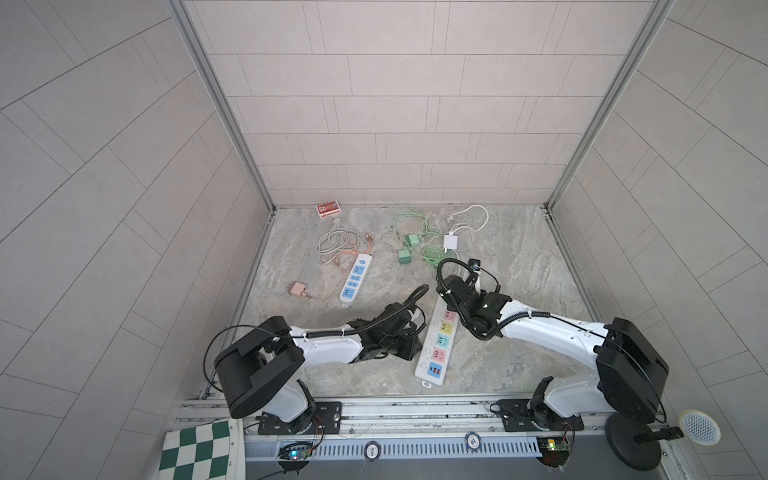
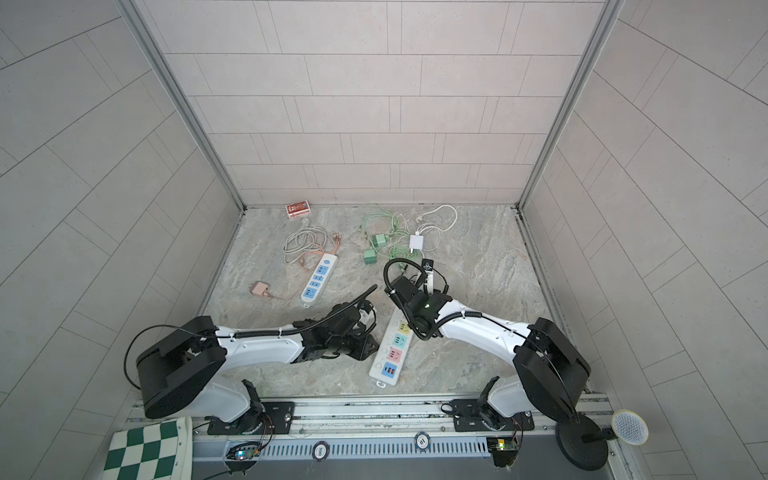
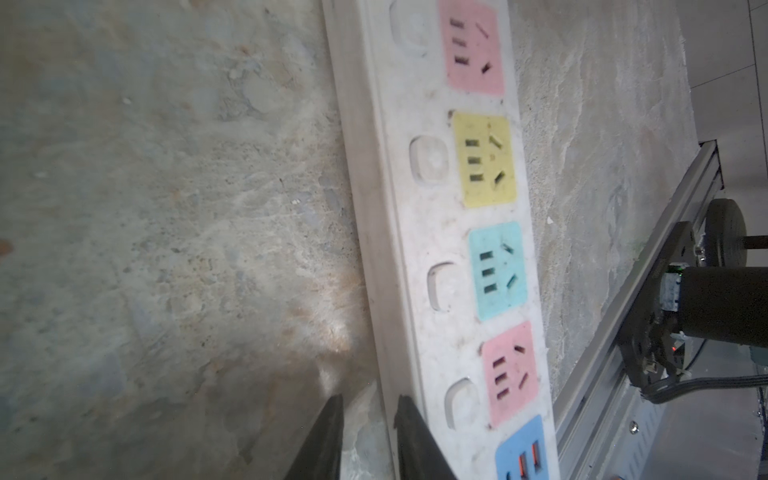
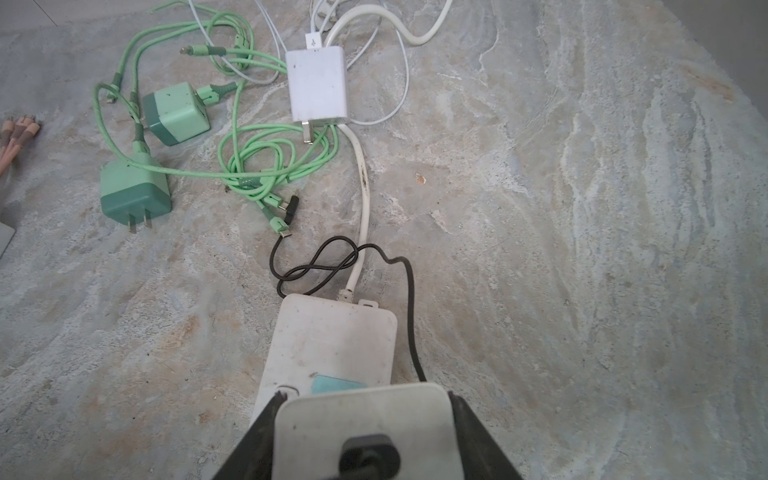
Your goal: Insert the plug
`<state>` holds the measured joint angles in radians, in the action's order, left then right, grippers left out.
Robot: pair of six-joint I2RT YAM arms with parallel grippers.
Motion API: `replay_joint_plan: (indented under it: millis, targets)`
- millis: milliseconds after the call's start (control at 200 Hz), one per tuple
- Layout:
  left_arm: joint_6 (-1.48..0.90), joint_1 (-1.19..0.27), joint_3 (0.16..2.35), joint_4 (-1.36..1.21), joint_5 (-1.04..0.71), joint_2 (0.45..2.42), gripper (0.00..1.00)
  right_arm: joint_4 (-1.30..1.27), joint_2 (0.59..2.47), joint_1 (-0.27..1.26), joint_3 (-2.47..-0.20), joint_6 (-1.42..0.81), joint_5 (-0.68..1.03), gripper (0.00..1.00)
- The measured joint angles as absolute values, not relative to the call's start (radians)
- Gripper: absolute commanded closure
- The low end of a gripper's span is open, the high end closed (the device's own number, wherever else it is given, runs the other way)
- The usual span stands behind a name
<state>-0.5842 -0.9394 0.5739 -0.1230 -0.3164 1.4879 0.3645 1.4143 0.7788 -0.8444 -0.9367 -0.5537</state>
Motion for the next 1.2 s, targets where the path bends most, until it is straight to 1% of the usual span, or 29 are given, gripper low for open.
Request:
replay_joint_plan:
  millis: [385,630,1201]
  targets:
    - [-0.585,-0.939,0.543,-0.100,-0.264,1.374,0.71,0.363,1.470,0.779,-0.880,-0.955,-0.535,0.59]
    - [-0.590,-0.939,0.498,-0.107,-0.256,1.363,0.72,0.368,1.488,0.779,-0.884,-0.980,-0.534,0.59]
    - [-0.625,-0.945,0.433,-0.144,-0.236,1.321,0.72,0.354,1.535,0.781,-0.894,-1.024,-0.594,0.59]
